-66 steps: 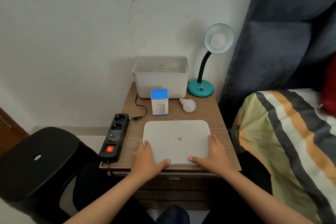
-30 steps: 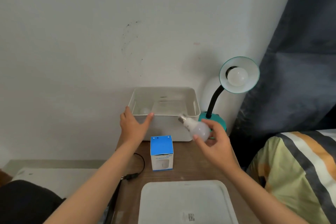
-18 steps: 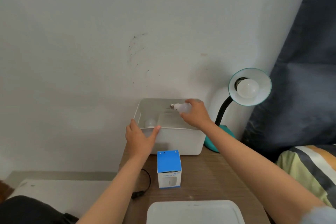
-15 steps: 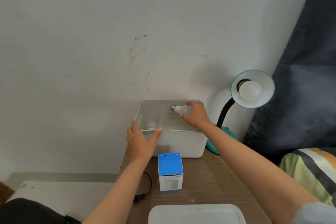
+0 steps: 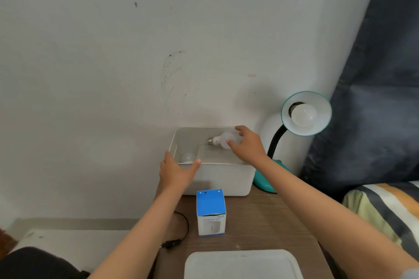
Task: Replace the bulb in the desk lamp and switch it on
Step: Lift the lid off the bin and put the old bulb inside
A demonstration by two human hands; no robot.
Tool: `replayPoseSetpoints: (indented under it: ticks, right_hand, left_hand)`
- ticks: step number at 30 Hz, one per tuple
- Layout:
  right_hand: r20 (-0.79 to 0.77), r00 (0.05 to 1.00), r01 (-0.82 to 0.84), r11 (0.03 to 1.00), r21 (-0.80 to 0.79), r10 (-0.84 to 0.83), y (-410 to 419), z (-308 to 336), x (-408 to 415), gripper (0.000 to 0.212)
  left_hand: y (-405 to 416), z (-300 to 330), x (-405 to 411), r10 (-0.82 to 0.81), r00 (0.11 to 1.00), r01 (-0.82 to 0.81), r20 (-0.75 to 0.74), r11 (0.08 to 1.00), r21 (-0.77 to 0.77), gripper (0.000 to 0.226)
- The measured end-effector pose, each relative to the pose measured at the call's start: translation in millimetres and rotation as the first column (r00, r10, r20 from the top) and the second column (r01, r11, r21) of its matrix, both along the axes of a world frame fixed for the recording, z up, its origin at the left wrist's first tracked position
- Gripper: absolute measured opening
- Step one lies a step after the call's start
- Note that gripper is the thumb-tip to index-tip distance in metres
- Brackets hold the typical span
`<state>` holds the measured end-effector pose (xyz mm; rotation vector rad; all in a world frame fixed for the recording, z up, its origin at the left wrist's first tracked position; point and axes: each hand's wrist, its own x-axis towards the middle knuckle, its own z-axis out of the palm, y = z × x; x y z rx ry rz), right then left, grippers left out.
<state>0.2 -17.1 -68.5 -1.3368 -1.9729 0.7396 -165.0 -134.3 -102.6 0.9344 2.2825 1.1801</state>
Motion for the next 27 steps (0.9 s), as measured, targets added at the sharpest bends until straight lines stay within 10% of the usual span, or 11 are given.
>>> replayPoseSetpoints:
  ticks: [10,27]
  right_hand:
    - [0.024,0.998,-0.061,0.995,0.074,0.059,-155,-19,96,0.053]
    - [0.496,0.868,0.118,0.979,-0.167,-0.02,-276,-138,183,0.065]
  left_hand:
    - [-87,-1,47,-0.072,0.997,0.068,0.039,0.993,0.1,0.069]
    - [-242,-87,131,-0.336,0.934,0.243,-0.124,0.85,-0.468,0.078]
